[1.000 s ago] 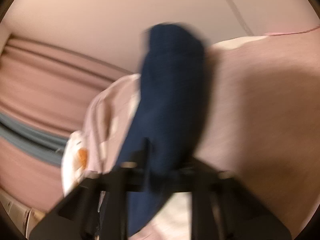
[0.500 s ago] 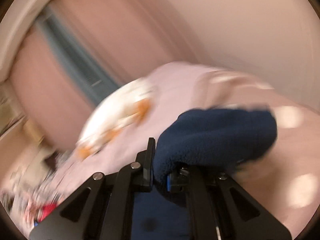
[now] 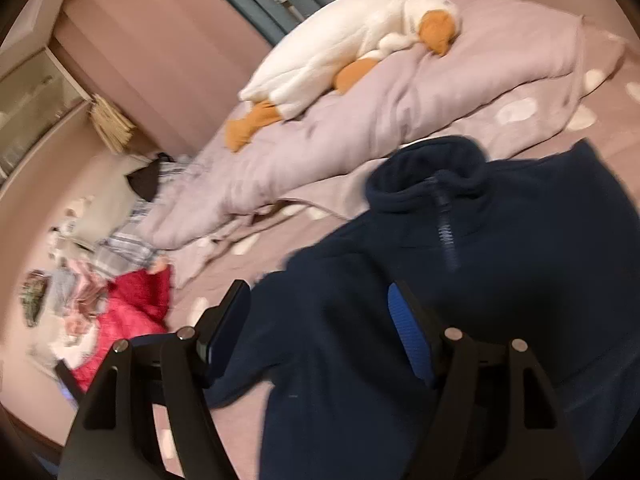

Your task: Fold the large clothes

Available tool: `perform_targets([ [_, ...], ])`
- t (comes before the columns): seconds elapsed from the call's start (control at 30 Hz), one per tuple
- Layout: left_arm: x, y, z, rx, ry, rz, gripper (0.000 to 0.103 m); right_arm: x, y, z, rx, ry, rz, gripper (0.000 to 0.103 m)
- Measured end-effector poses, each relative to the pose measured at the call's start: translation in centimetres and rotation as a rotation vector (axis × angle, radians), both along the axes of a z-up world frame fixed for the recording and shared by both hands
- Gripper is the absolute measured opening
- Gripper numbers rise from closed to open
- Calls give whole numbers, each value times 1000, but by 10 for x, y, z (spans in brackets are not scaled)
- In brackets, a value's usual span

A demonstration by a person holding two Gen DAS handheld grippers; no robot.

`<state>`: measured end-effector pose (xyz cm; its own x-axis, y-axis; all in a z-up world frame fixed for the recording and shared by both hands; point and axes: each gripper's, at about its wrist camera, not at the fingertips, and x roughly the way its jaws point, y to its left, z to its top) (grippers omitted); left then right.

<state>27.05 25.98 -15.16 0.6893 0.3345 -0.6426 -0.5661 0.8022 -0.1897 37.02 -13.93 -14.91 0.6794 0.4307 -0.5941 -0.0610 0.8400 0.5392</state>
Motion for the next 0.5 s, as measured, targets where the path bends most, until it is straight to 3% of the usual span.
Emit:
perform_targets([
  [0.1, 0, 0, 1, -21, 1, -18, 13, -4, -10, 4, -79, 17, -47, 72],
  [0.2, -5, 9, 1, -135, -47, -19, 13, -4, -10, -16, -17, 56, -23, 72],
  [0.27, -5, 10, 0, -153, -42, -16, 13, -6, -1, -30, -9, 88, 18, 70],
  [0.33, -4, 11, -1, -142, -27, -7, 13, -12, 22, -50, -75, 154, 100, 55],
  [0.4, -3, 10, -3, -136, -12, -13, 13, -26, 44, -68, -140, 204, 185, 55],
  [0.5, -2, 6, -5, -160, -12, -60, 13, -47, 54, -80, -160, 203, 261, 56],
])
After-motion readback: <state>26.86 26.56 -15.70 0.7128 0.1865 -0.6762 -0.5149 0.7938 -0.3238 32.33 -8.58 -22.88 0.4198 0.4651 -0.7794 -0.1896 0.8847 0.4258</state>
